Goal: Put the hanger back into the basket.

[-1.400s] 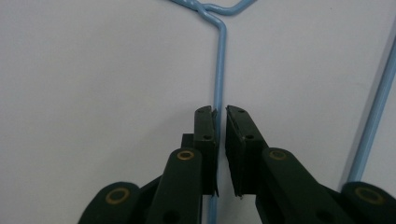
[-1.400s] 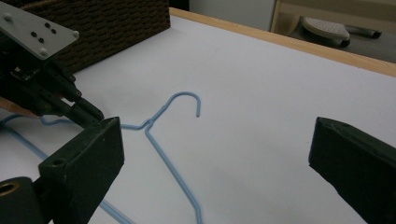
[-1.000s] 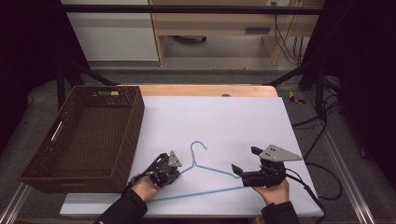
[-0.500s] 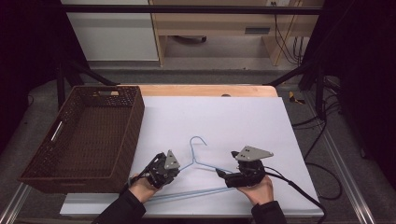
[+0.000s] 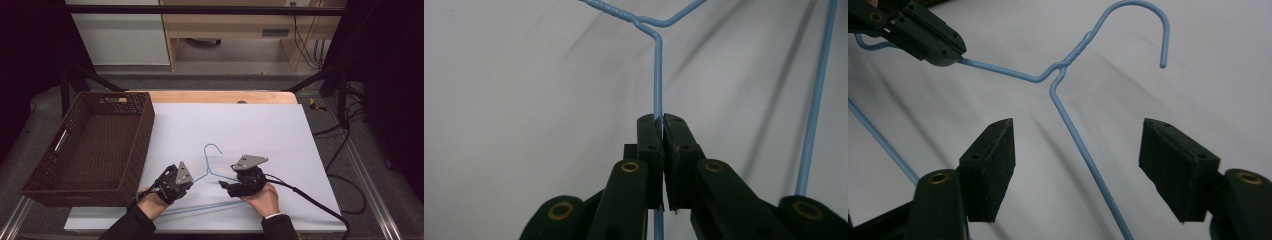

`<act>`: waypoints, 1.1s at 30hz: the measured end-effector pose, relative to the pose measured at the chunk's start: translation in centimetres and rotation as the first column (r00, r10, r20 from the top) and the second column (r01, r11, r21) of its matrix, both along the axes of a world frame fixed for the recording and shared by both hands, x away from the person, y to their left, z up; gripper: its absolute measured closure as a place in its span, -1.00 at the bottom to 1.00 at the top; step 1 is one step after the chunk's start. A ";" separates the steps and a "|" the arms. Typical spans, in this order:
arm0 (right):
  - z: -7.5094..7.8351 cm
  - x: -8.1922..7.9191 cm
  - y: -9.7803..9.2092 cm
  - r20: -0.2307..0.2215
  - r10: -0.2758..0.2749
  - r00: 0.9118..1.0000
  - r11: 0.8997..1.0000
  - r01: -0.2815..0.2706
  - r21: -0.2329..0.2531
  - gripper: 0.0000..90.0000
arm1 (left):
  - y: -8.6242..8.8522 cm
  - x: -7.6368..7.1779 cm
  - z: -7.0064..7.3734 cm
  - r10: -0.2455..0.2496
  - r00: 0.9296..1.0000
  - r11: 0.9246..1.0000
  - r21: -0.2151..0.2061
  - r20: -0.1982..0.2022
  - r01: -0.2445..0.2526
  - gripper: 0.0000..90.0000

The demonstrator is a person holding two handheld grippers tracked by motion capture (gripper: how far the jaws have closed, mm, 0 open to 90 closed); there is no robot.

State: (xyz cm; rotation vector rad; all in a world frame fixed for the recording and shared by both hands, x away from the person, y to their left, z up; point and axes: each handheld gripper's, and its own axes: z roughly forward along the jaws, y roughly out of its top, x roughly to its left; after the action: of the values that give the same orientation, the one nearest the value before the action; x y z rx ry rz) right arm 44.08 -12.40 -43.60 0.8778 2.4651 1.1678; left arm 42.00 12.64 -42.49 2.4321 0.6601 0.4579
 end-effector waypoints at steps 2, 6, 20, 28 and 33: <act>-0.2 0.3 0.3 -0.007 0.002 1.000 1.000 -0.002 -0.014 -0.24 | 0.0 0.0 0.0 0.001 1.000 1.000 0.004 0.005 -0.001 0.92; -0.8 0.7 1.0 -0.011 0.010 1.000 0.998 -0.011 -0.054 -0.14 | 0.0 0.0 0.1 -0.003 1.000 1.000 0.010 -0.004 0.003 0.92; -2.3 1.8 1.9 -0.066 0.025 0.998 0.990 -0.034 -0.139 0.34 | -0.1 0.0 0.0 -0.001 1.000 1.000 0.006 -0.012 0.001 0.92; -2.5 2.0 1.8 -0.075 0.041 0.996 0.985 -0.053 -0.167 0.70 | -0.1 0.0 -0.2 -0.006 1.000 1.000 0.008 -0.022 0.006 0.92; -2.5 2.0 1.7 -0.062 0.070 0.996 0.979 -0.080 -0.186 0.73 | -0.2 0.0 -0.3 -0.008 1.000 1.000 0.015 -0.022 0.008 0.92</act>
State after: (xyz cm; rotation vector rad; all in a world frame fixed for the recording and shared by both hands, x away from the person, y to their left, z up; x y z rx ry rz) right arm 46.06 -10.70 -46.08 0.7793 2.6219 0.9249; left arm 42.03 12.47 -42.78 2.4565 0.6577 0.4356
